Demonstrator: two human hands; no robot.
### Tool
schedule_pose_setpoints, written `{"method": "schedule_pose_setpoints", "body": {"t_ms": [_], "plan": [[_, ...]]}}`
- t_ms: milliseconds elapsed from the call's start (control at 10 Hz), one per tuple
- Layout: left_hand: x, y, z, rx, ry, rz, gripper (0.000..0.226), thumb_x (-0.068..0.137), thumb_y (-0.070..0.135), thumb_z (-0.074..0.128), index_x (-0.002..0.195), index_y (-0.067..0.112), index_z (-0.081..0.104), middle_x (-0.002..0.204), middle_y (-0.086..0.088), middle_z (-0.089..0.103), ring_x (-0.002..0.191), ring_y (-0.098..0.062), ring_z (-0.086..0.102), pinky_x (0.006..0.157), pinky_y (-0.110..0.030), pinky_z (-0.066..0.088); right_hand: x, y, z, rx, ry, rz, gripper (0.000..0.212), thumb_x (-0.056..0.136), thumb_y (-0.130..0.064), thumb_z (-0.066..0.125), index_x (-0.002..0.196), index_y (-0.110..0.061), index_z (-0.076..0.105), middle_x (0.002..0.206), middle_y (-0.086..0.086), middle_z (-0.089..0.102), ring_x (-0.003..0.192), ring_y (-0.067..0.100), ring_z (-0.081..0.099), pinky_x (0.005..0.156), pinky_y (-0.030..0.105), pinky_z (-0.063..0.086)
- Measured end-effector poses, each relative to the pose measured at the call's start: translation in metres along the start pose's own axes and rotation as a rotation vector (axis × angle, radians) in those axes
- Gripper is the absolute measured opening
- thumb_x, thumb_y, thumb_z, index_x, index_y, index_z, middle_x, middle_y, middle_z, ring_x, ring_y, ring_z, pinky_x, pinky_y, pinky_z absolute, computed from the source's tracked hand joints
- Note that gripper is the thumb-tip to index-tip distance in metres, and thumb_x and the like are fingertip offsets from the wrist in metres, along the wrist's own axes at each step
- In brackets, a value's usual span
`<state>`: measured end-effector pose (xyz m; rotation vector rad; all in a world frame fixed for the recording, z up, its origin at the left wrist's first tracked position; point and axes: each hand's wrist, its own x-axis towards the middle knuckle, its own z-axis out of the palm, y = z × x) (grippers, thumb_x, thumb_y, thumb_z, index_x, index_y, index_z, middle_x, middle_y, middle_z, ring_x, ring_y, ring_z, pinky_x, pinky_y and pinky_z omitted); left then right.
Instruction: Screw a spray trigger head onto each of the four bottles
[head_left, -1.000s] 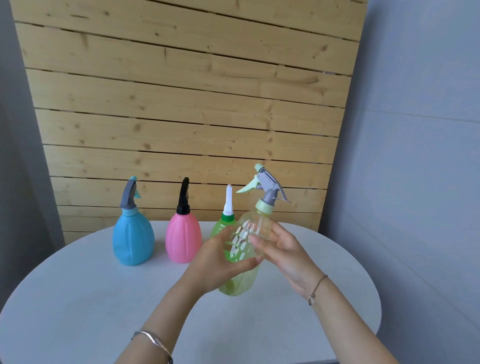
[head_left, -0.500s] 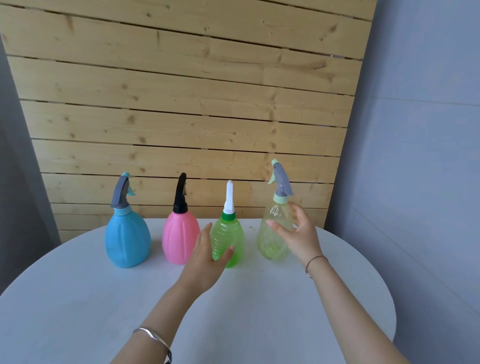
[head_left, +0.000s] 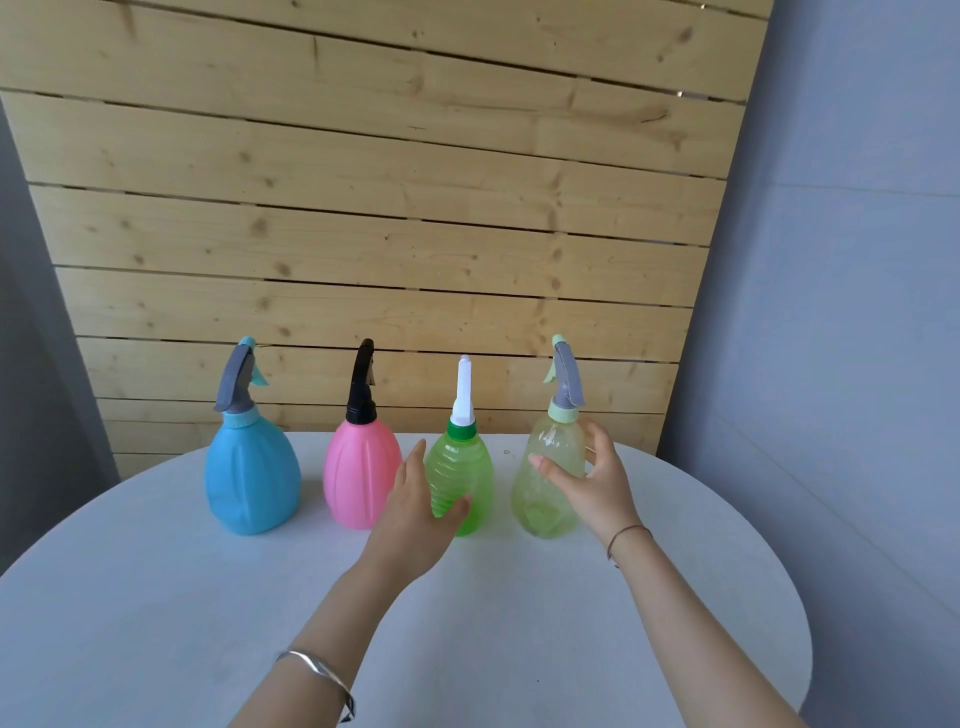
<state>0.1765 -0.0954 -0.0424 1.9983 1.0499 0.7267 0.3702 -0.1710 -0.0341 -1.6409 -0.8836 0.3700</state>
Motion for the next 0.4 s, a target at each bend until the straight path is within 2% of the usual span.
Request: {"method": "schedule_pose_setpoints", "body": {"t_ms": [100,200,400], "plan": [[-0.0008,-0.0007,-0.0002,0.003,-0.011,0.005,0.086,0.088,0.036,0.060,0.150,0.018,0.003,0.158,-0.004,0.016,0.144,-0.024,0.021,0.113,-0.041,0.026,-0.0018,0.0024,0.0014,-0.041,-0.027,0.004,0.076,0.069,-0.030,0.080,0.133,-0.024,0.040,0.130,-0.005,0.053,0.123,0.015,0.047,0.103,0.034,0.040],[0.0000,-0.0025,-0.0004,-0.005,-0.031,0.009,0.085,0.088,0.035,0.060,0.150,0.017,0.004,0.158,-0.003,0.016,0.144,-0.021,0.021,0.113,-0.039,0.025,-0.0018,0.0041,0.0023,-0.051,-0.039,0.003,0.072,0.070,-0.029,0.080,0.131,-0.023,0.042,0.126,-0.004,0.055,0.120,0.017,0.050,0.098,0.031,0.041],[-0.0002,-0.0033,0.0010,-0.076,-0.030,0.025,0.080,0.087,0.029,0.063,0.149,0.018,0.012,0.153,-0.003,0.028,0.140,-0.020,0.030,0.113,-0.040,0.030,-0.0012,0.0051,0.0025,-0.022,-0.067,-0.013,0.070,0.073,-0.030,0.078,0.131,-0.024,0.041,0.128,-0.004,0.055,0.121,0.017,0.050,0.102,0.036,0.042]]}}
